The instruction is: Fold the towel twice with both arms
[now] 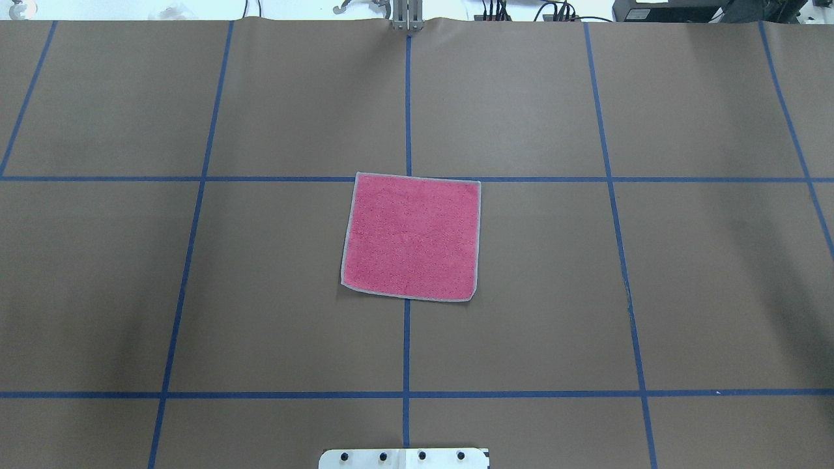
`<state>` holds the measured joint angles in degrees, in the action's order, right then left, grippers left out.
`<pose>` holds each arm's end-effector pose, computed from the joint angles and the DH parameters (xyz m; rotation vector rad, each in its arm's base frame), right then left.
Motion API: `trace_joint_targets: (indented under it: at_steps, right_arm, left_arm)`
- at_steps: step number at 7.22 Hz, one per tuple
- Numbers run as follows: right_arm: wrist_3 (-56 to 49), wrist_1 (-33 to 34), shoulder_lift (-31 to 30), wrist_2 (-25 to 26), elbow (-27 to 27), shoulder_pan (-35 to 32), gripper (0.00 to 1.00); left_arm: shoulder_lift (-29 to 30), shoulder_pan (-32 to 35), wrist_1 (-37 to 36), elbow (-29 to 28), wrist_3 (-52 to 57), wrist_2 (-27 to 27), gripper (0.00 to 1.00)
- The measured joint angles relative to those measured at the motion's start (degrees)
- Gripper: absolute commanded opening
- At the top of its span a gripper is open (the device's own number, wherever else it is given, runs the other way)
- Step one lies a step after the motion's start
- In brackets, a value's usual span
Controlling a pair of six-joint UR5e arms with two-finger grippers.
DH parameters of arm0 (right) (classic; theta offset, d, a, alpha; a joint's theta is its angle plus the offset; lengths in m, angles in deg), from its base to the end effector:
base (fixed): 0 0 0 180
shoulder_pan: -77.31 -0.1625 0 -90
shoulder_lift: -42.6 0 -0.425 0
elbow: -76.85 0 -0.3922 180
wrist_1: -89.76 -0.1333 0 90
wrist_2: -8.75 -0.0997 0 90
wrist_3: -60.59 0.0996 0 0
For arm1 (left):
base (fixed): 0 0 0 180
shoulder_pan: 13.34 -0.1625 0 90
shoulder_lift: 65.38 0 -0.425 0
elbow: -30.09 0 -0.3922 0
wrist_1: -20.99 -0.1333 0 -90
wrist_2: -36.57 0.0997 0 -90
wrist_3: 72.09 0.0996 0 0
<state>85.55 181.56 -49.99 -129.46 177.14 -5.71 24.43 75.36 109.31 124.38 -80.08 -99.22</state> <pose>0.0008 -0.4791 0.5903 -0.1386 -0.8372 0.2515 -0.0507 -0.4936 0.6246 -0.0249 0.8000 -0.0936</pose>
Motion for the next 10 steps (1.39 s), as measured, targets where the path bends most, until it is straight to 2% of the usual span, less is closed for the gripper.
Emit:
trace_joint_targets:
  at_steps: [10]
  right_arm:
    - [-0.3,-0.9,0.4,-0.1,-1.1,3.0,1.00]
  left_arm:
    - [-0.2,0.7,0.2,1.6,0.1,-0.2,0.99]
